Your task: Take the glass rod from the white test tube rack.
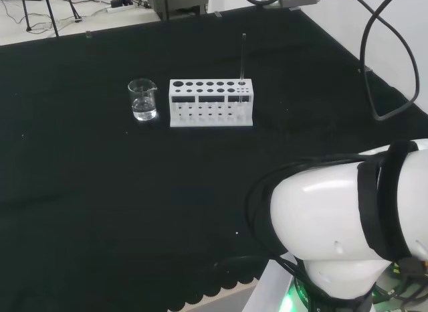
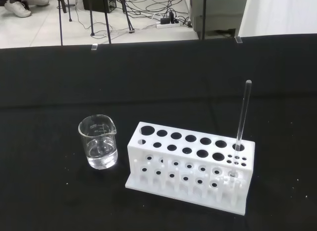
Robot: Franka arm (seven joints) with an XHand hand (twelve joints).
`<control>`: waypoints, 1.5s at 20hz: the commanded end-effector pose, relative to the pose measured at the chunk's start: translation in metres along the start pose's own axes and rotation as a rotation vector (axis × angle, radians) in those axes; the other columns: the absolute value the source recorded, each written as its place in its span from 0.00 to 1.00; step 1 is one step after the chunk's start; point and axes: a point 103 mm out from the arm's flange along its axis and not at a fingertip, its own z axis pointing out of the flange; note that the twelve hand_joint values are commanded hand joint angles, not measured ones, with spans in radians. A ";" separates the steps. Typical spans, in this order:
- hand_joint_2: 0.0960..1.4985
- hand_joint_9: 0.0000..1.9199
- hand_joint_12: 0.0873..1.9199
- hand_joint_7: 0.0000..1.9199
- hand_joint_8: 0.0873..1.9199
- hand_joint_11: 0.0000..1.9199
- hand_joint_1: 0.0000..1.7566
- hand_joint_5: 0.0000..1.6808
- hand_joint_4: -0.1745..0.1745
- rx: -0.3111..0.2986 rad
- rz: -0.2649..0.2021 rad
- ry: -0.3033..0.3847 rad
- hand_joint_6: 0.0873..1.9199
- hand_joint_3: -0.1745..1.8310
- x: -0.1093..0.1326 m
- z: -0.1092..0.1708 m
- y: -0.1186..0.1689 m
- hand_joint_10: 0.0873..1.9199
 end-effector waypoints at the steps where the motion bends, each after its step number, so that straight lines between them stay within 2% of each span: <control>1: 0.46 0.25 0.50 0.07 0.17 0.20 0.43 0.04 0.19 -0.009 0.001 -0.012 0.02 0.42 0.000 -0.001 0.000 0.13; 2: 0.50 0.14 0.54 0.03 0.15 0.10 0.39 0.02 0.21 -0.011 0.000 -0.013 0.00 0.39 0.001 -0.001 0.000 0.18; 3: 0.53 0.08 0.57 0.02 0.14 0.05 0.37 0.01 0.22 -0.012 -0.001 -0.016 0.00 0.37 0.001 -0.002 0.000 0.24; 6: 0.55 0.01 0.59 0.00 0.13 0.00 0.35 0.00 0.23 -0.016 -0.003 -0.028 0.00 0.35 0.001 -0.003 0.000 0.32; 15: 0.55 0.00 0.60 0.00 0.19 0.00 0.35 0.00 0.22 -0.011 -0.003 -0.031 0.00 0.35 -0.002 -0.003 0.004 0.36; 21: 0.55 0.03 0.64 0.00 0.24 0.00 0.35 0.01 0.22 -0.006 0.001 -0.017 0.00 0.36 -0.010 -0.003 0.016 0.38; 24: 0.55 0.04 0.67 0.00 0.27 0.00 0.35 0.01 0.22 0.001 0.002 -0.012 0.00 0.36 -0.030 -0.002 0.043 0.39; 30: 0.55 0.06 0.69 0.00 0.31 0.00 0.35 0.02 0.20 -0.011 0.038 -0.017 0.00 0.37 -0.056 0.000 0.065 0.39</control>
